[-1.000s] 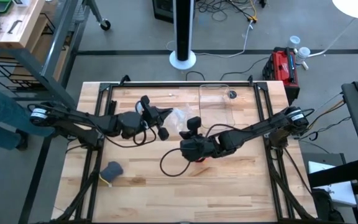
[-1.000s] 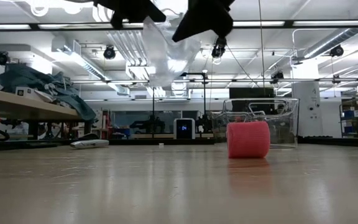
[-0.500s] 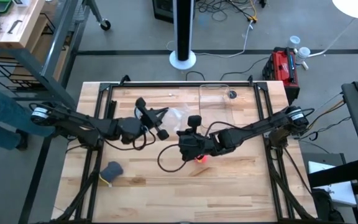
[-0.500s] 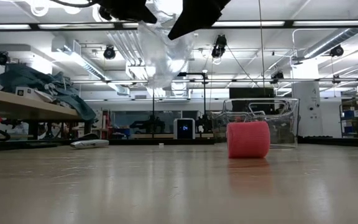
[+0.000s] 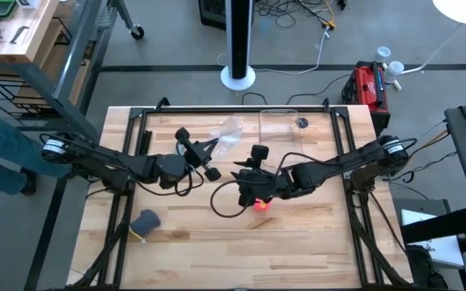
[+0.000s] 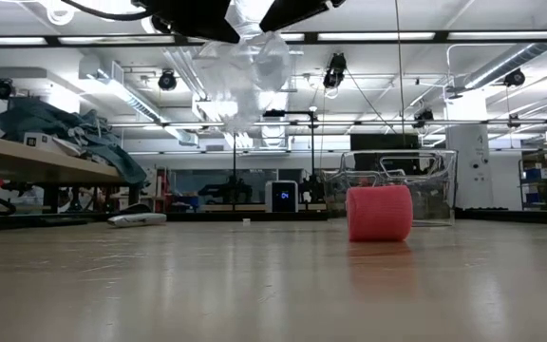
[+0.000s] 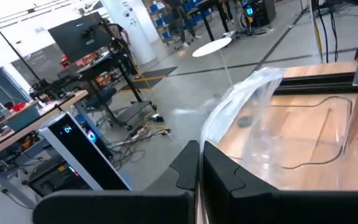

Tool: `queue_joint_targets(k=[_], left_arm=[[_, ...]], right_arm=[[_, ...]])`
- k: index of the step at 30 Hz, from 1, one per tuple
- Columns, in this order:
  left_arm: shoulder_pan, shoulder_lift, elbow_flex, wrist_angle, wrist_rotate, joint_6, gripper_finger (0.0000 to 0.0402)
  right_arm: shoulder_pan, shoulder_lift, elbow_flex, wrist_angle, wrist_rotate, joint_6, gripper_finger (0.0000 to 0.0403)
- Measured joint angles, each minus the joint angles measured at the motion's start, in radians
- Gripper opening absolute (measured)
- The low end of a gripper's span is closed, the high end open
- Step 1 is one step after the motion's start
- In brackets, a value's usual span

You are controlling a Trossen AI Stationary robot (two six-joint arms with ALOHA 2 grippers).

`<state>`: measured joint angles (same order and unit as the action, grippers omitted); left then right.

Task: Roll bandage
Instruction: Prepare the transparent zip bag, then put the pink bandage into the transparent zip bag

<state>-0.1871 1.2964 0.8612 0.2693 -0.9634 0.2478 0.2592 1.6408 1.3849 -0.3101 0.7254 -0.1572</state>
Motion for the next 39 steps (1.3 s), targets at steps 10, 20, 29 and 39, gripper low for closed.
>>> queue_joint_targets(k=[10, 20, 29, 39], left_arm=[[-0.016, 0.0, -0.007, -0.012, -0.092, 0.062, 0.0], [-0.016, 0.0, -0.007, -0.027, -0.015, 0.059, 0.0], [-0.016, 0.0, -0.007, -0.027, -0.014, 0.058, 0.0], [-0.015, 0.0, -0.007, -0.033, -0.013, 0.053, 0.0]], right_arm=[[-0.013, -0.065, -0.056, -0.212, -0.216, 0.248, 0.0162], [-0.023, -0.124, -0.223, -0.21, -0.389, 0.419, 0.0182], [-0.014, -0.133, -0.328, -0.192, -0.465, 0.525, 0.0237], [-0.003, -0.127, -0.432, -0.083, -0.576, 0.594, 0.0286]])
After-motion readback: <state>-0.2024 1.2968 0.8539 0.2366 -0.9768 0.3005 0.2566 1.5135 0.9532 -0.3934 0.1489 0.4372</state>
